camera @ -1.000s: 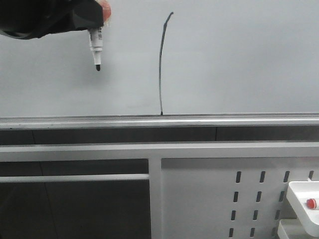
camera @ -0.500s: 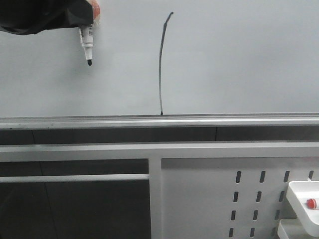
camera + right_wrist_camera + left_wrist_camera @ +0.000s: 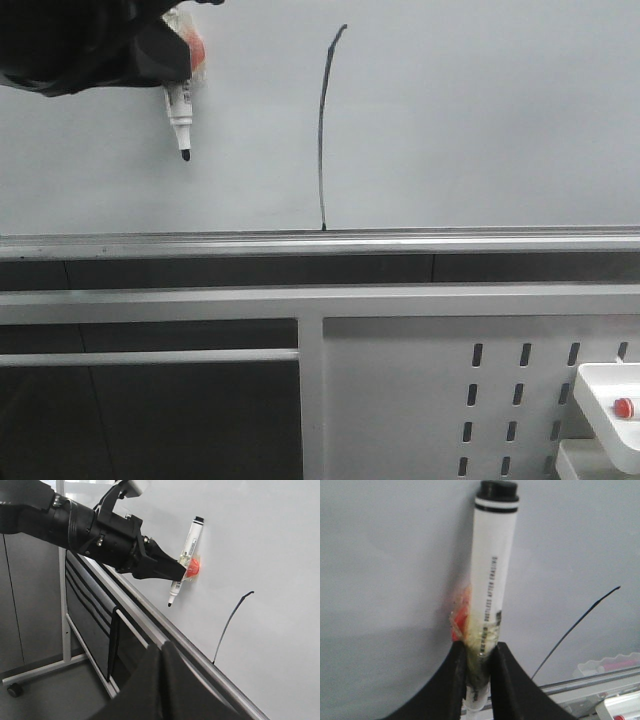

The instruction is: Write number 1 on whiteboard

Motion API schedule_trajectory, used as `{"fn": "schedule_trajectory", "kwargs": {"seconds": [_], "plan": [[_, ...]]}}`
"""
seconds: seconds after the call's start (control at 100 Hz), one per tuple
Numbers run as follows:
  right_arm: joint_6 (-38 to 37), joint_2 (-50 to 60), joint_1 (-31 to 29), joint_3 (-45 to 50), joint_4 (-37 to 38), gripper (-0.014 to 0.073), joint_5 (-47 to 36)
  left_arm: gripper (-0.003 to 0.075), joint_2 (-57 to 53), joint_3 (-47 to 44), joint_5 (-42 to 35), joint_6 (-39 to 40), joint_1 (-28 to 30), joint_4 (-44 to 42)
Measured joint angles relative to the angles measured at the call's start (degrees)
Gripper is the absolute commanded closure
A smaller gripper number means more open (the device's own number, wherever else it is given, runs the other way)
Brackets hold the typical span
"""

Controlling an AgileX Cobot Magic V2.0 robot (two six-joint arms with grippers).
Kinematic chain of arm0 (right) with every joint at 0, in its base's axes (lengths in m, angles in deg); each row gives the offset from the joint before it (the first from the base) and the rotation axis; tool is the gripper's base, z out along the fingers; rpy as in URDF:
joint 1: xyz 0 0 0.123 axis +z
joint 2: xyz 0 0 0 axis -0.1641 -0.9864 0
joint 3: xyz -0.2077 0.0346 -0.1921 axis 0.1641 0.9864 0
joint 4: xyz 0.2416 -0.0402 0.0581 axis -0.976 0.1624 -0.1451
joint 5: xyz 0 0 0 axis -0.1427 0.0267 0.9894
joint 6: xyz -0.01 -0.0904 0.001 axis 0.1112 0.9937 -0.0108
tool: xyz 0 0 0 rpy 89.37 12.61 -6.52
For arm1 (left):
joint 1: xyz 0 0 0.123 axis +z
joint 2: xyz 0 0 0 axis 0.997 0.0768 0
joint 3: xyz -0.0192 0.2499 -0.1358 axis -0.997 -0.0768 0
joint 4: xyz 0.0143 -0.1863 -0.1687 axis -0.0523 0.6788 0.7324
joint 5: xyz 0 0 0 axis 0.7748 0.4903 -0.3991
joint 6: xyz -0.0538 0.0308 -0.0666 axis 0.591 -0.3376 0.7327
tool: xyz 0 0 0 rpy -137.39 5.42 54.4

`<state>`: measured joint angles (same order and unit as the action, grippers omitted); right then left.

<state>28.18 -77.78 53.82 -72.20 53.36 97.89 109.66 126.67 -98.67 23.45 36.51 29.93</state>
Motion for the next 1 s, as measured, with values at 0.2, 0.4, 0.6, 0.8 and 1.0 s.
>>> {"fn": "schedule_trajectory", "kwargs": {"seconds": [0.2,0.4,0.6,0.8,1.0], "plan": [[0.0,0.0,0.0,0.0,0.0,0.0651,0.1,0.074,0.0,0.0,3.4,0.0,1.7,-0.4],[0.0,0.0,0.0,0.0,-1.0,0.0651,0.1,0.074,0.0,0.0,3.4,0.0,1.9,-1.3],[0.0,0.0,0.0,0.0,-1.2,0.0651,0.1,0.074,0.0,0.0,3.2,0.0,1.9,-1.8],[0.0,0.0,0.0,0.0,-1.2,0.0651,0.1,0.074,0.0,-0.1,3.1,0.0,1.9,-3.4],[0.1,0.0,0.0,0.0,-1.2,0.0651,0.1,0.074,0.0,0.1,2.9,0.0,1.9,-4.0]]}}
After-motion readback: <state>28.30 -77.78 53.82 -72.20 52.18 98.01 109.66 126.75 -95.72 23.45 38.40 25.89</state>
